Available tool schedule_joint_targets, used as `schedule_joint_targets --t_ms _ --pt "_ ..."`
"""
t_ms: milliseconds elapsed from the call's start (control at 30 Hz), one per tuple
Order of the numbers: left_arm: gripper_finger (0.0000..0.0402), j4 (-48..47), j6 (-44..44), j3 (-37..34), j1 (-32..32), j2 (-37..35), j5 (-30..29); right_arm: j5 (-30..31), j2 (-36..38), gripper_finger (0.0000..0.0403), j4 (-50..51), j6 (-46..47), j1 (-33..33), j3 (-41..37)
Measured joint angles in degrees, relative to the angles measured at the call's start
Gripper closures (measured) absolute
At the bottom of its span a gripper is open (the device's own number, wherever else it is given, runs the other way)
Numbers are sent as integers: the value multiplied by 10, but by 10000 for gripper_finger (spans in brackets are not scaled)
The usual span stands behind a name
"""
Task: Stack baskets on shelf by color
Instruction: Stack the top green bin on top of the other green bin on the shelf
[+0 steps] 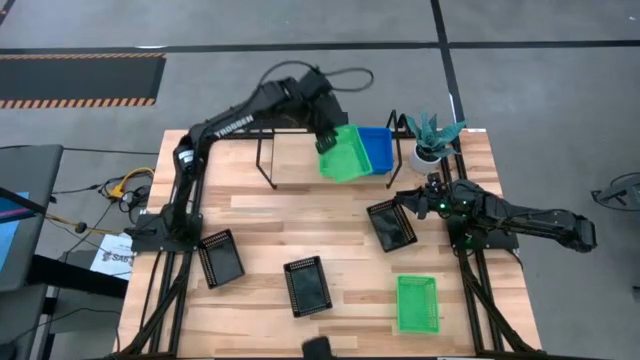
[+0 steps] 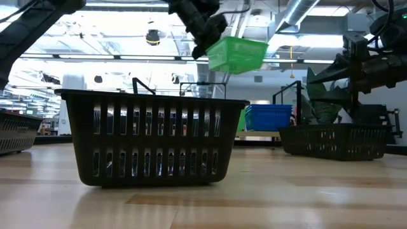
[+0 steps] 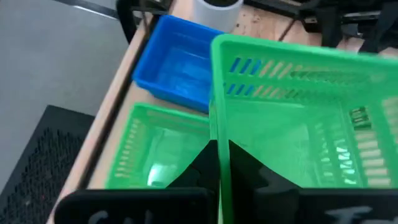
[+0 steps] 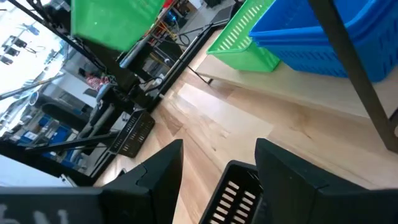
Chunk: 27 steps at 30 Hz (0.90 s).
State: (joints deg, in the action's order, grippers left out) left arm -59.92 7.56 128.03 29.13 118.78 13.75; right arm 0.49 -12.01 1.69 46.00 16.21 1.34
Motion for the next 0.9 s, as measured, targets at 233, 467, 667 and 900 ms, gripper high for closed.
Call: schedule_joint_targets --t_ms 233,467,667,900 --pt "401 12 68 1 61 5 28 8 0 179 -1 -2 0 0" --pt "401 15 112 1 93 18 63 10 0 179 -1 -14 0 0" --pt "401 57 110 1 95 52 96 10 -3 179 -1 -15 0 0" --pt "401 58 123 1 81 71 104 11 -8 179 -3 -7 0 0"
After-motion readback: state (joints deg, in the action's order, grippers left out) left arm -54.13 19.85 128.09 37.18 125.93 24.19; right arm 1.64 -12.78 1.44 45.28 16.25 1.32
